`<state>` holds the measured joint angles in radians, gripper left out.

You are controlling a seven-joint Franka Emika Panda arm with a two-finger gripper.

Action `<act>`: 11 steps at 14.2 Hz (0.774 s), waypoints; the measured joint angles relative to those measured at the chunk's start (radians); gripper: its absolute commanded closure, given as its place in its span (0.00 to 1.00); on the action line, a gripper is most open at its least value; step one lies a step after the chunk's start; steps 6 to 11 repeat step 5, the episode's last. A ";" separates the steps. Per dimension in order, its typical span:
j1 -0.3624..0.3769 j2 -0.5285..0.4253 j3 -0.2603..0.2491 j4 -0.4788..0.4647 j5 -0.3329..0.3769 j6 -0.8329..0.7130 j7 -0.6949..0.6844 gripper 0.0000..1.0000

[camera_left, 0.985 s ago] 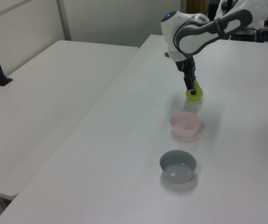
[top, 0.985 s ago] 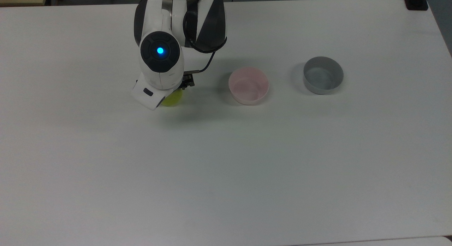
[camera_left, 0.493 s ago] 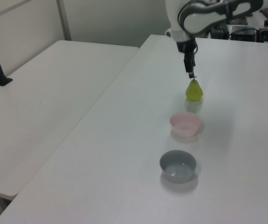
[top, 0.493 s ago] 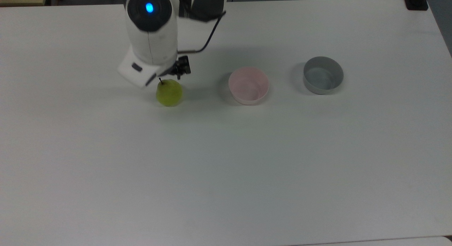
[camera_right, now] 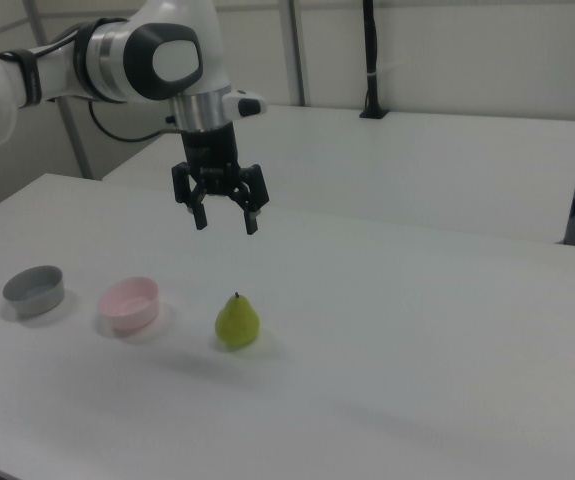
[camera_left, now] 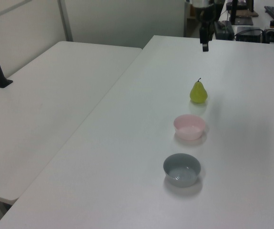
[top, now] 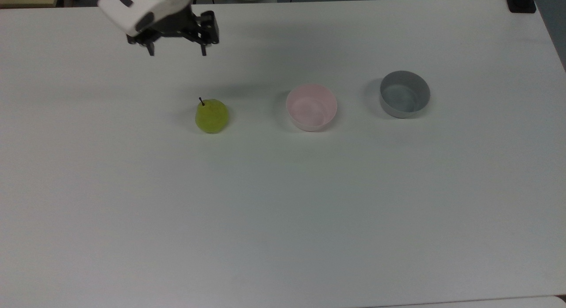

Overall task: Pick up a pear from the bowl
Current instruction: 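Open the gripper, release the pear, and raise the gripper away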

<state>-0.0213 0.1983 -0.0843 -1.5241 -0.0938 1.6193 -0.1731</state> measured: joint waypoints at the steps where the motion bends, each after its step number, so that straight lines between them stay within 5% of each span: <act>1: -0.016 -0.010 -0.001 0.000 0.001 0.000 0.008 0.00; 11: -0.044 -0.028 -0.002 0.000 0.005 0.000 0.025 0.00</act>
